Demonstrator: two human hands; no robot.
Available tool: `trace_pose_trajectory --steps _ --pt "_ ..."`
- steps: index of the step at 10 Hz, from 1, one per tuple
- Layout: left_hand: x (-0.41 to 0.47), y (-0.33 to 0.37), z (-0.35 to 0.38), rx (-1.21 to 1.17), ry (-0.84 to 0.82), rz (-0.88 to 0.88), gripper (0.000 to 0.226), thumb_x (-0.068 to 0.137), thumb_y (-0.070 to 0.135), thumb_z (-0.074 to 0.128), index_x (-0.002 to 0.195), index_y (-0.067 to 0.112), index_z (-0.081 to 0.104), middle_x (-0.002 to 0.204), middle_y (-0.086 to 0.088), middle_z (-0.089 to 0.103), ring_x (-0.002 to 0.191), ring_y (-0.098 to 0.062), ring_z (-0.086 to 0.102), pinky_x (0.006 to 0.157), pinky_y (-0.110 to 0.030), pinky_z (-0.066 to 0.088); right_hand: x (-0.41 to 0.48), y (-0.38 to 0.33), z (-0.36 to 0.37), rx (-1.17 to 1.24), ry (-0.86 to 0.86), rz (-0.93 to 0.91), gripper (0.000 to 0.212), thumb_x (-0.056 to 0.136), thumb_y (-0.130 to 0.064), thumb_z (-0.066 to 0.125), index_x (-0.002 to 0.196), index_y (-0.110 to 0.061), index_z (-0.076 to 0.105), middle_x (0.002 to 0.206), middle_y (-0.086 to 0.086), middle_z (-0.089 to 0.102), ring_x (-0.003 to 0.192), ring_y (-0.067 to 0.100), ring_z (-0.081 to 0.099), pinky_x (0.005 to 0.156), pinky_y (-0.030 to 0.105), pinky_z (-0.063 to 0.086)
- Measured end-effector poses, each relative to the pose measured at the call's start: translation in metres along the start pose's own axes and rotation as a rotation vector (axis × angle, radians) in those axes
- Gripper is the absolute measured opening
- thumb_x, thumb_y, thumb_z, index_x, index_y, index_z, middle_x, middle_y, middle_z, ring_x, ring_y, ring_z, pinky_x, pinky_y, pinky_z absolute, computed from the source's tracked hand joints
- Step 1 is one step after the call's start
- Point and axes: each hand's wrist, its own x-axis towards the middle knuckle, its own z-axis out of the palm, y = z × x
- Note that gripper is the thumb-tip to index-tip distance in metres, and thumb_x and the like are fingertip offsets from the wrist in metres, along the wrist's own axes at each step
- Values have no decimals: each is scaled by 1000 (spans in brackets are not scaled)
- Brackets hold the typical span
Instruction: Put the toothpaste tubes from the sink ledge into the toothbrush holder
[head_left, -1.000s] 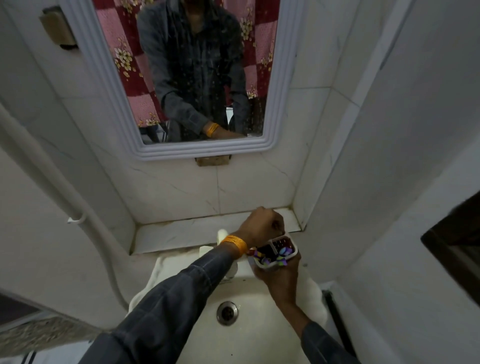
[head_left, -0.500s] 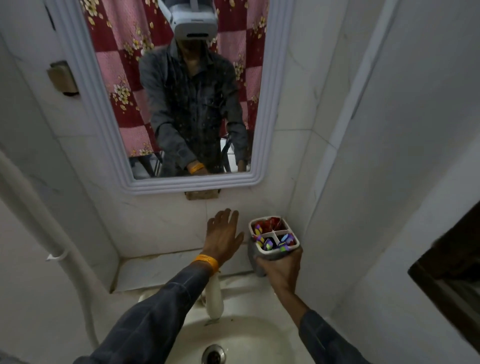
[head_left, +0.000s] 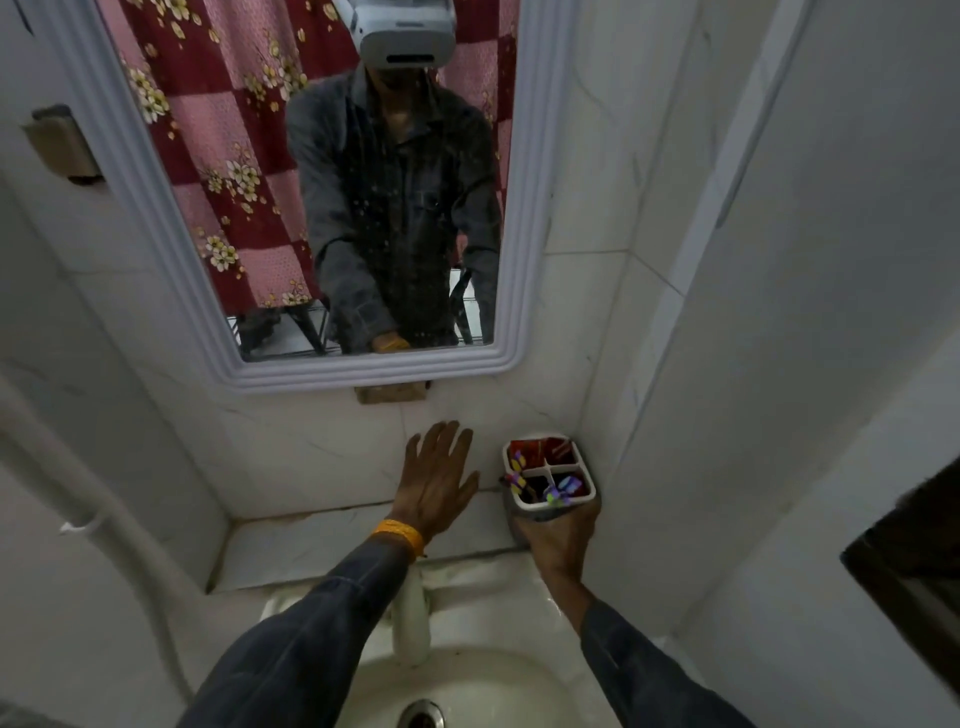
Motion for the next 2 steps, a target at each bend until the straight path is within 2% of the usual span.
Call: trace_pose_trajectory --steps 1,2 --pt "-5 1 -8 -41 42 -20 61 92 43 53 144 13 44 150 -16 45 140 -35 42 112 -56 35 -4 -1 -7 -85 -11 -58 129 43 -30 107 151 -6 39 140 17 57 131 38 57 109 56 54" --pt "-12 2 -25 -48 90 -36 60 93 42 53 145 14 42 152 -15 43 142 -34 39 114 -54 34 -36 -26 -20 -215 54 -122 134 49 -38 104 155 3 33 146 24 49 136 43 49 111 57 49"
